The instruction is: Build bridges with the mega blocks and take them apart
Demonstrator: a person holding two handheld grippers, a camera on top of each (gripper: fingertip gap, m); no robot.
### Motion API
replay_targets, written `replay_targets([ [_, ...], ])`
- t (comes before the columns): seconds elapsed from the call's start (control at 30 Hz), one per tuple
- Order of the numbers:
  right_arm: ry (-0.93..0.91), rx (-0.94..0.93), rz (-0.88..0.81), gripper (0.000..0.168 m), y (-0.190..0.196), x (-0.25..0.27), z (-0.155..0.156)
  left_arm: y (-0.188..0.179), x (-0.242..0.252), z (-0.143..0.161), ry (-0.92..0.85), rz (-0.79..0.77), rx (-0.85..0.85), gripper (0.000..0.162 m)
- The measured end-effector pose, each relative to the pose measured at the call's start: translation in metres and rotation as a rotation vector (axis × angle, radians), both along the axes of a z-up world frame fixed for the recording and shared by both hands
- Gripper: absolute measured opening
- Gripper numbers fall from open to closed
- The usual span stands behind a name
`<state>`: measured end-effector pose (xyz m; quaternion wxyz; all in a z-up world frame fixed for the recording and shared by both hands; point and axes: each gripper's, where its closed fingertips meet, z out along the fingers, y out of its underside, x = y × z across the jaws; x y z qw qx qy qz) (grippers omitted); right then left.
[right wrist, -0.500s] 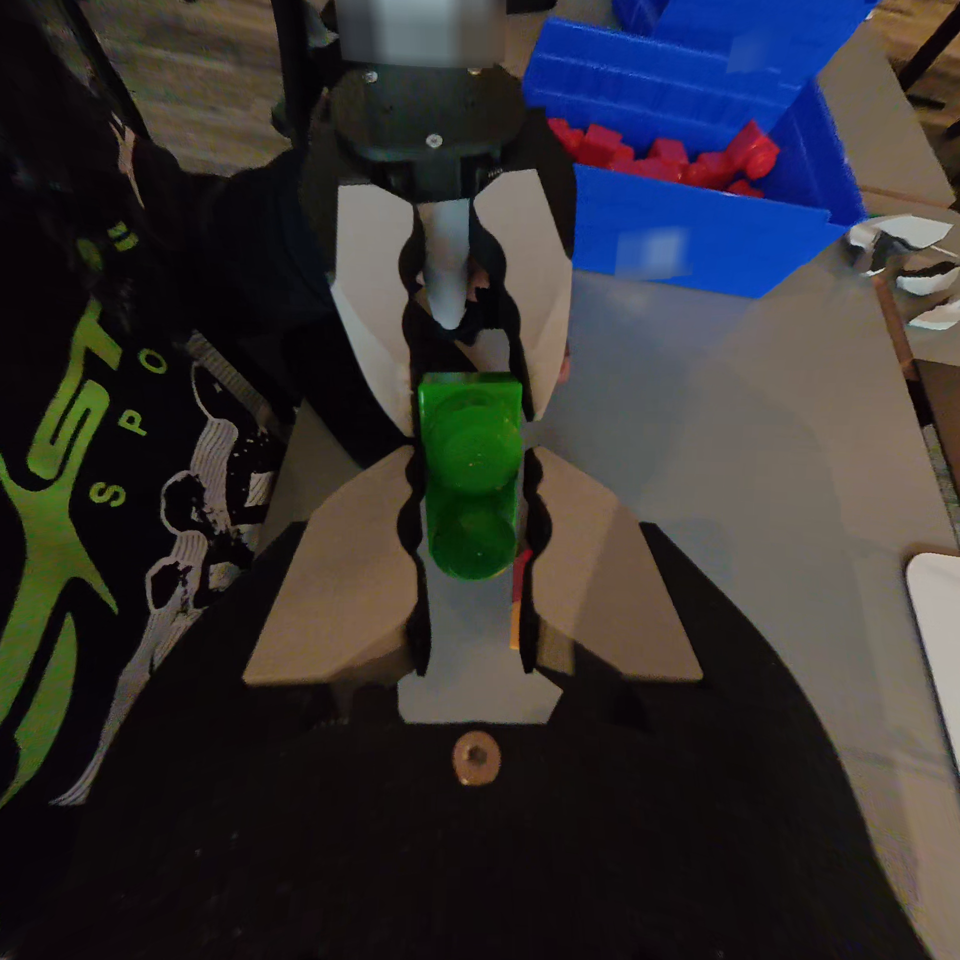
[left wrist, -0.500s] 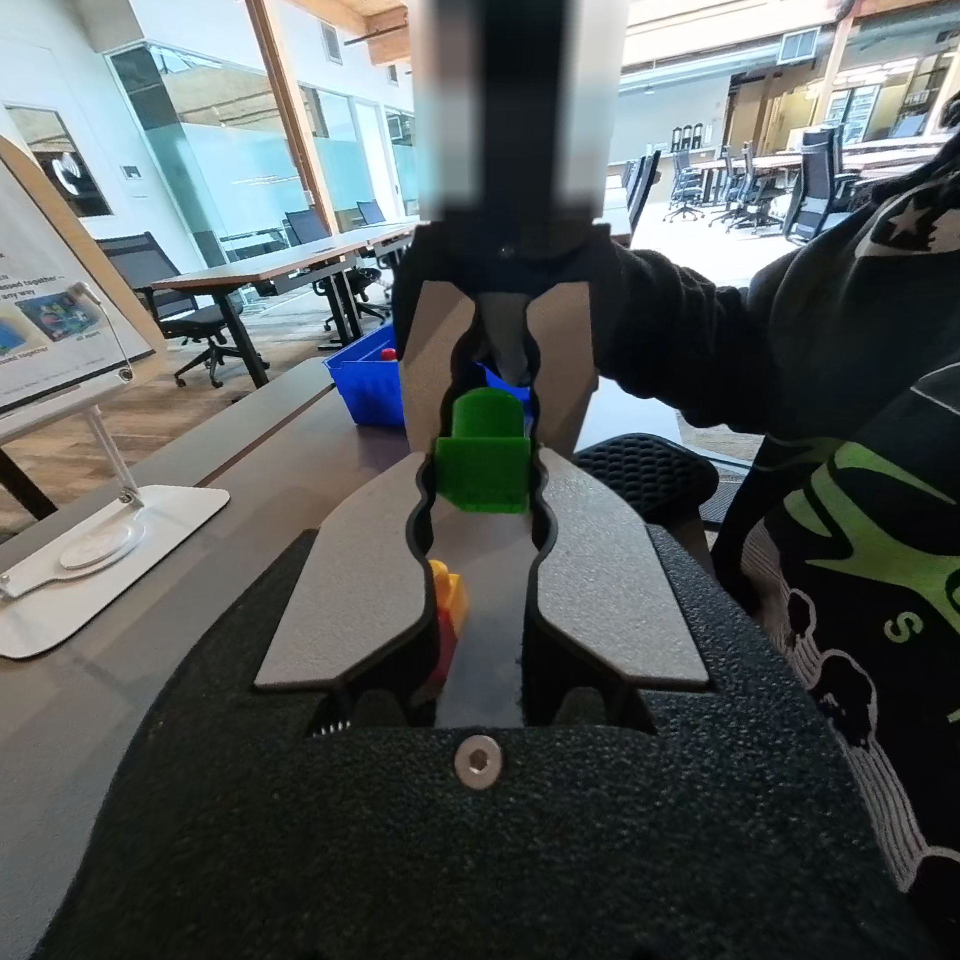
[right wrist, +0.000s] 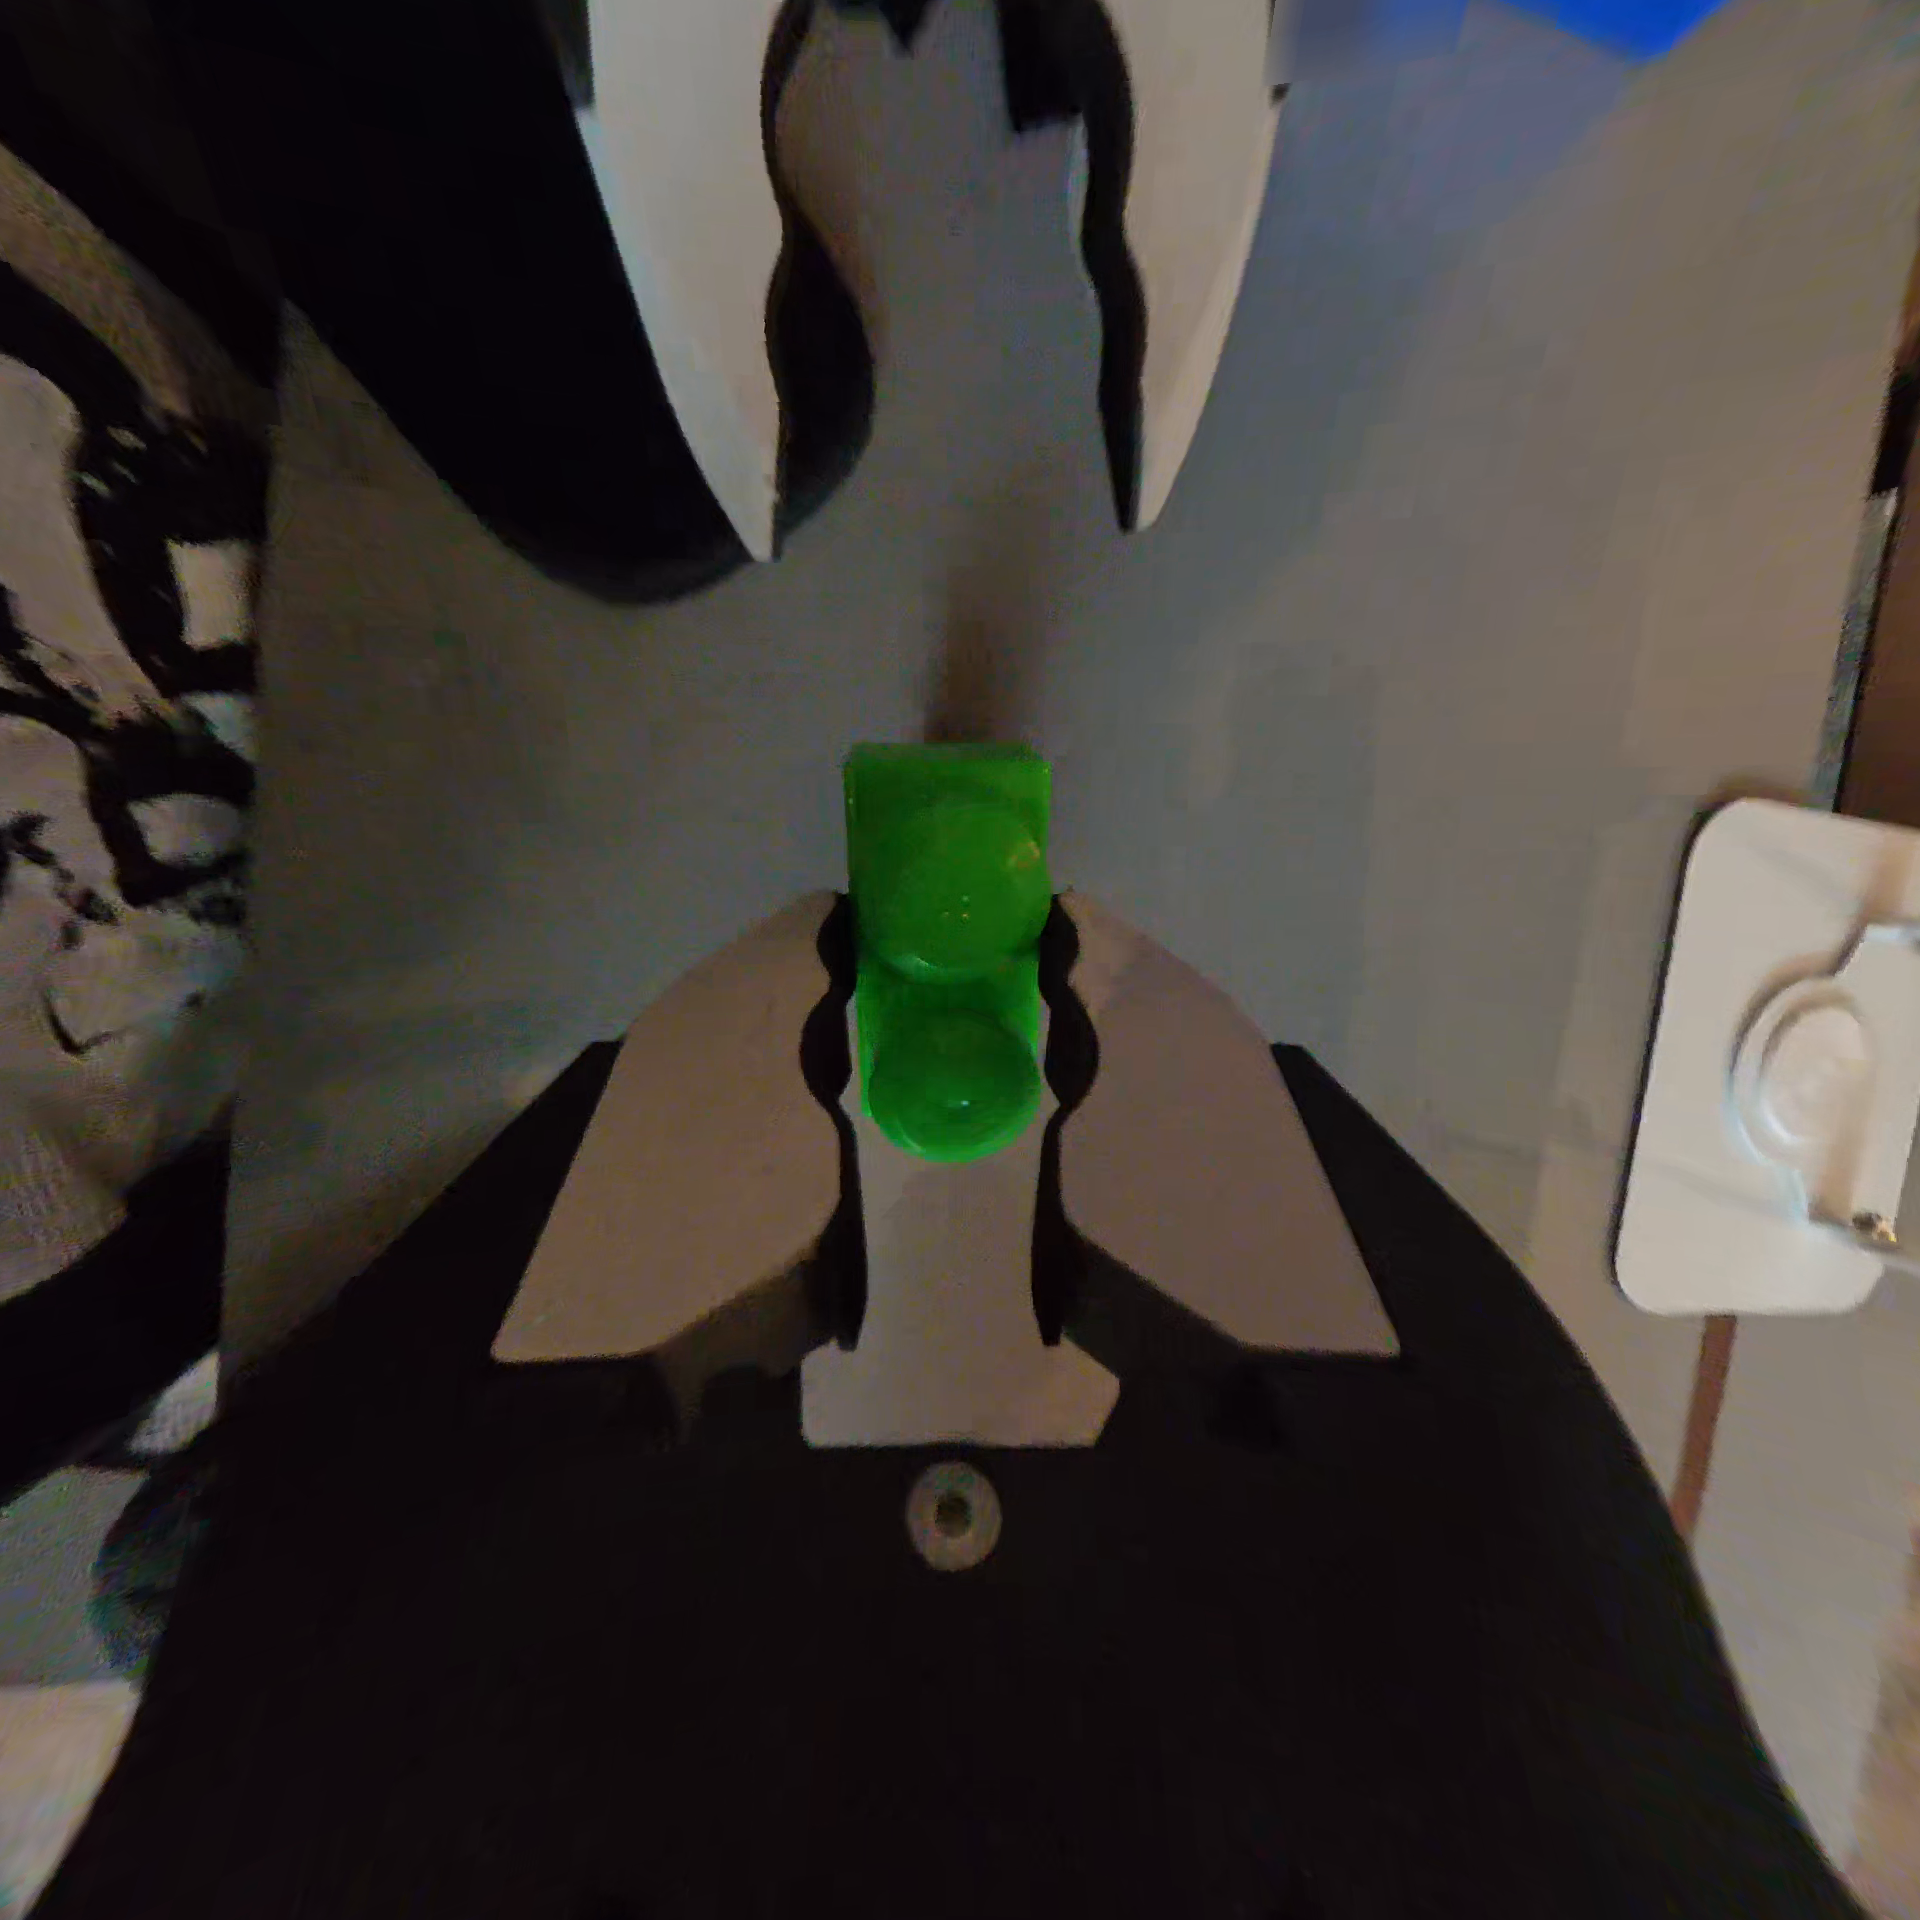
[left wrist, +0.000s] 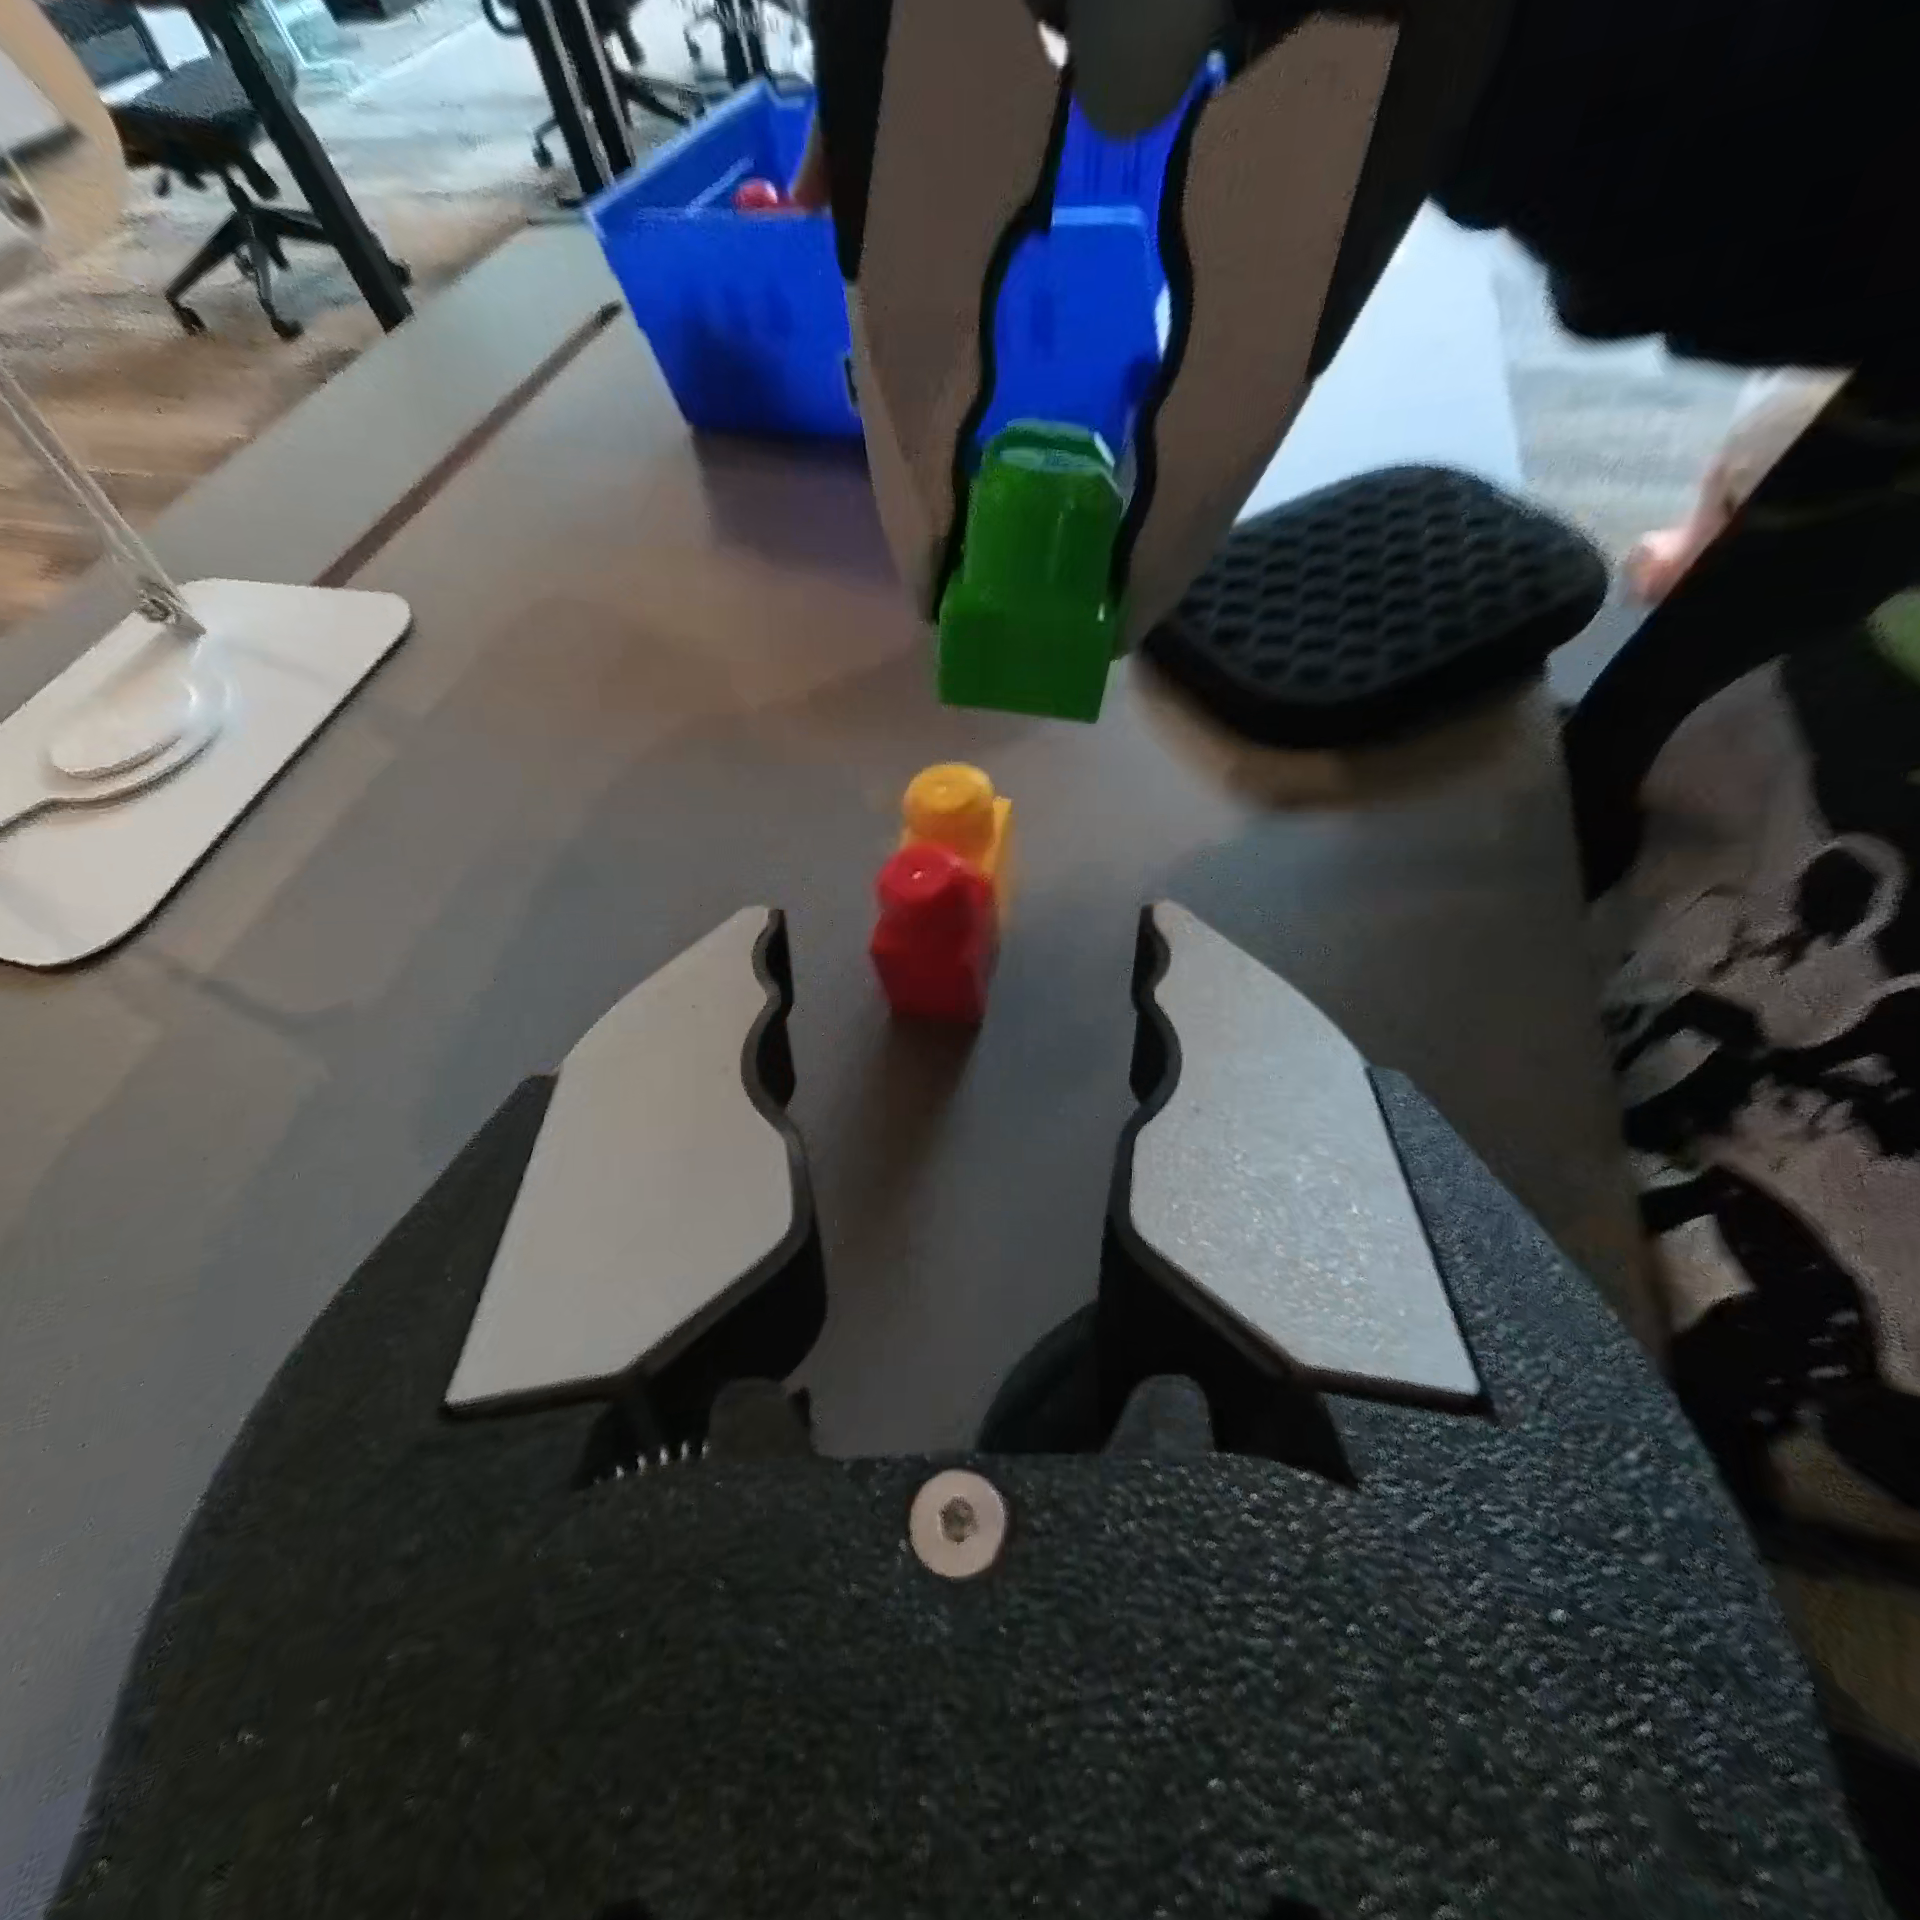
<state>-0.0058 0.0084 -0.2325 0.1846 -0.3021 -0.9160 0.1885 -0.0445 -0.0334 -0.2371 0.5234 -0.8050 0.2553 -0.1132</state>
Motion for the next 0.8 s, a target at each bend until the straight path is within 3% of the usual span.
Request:
replay_targets([
  [0.1,-0.084,0.088,-0.035,0.034,0.011,-0.005,-0.018,0.010,-0.009,-0.020,0.043,-0.044,0.018,0.065],
  [0.43,-0.203,0.191,-0.092,0.034,0.020,-0.017,-0.040,0.012,-0.030,-0.036,-0.176,-0.051,0.226,0.066],
  [0.8,-0.273,0.229,-0.123,0.034,0.014,-0.021,-0.051,0.000,-0.037,-0.037,-0.184,-0.070,0.211,0.069],
])
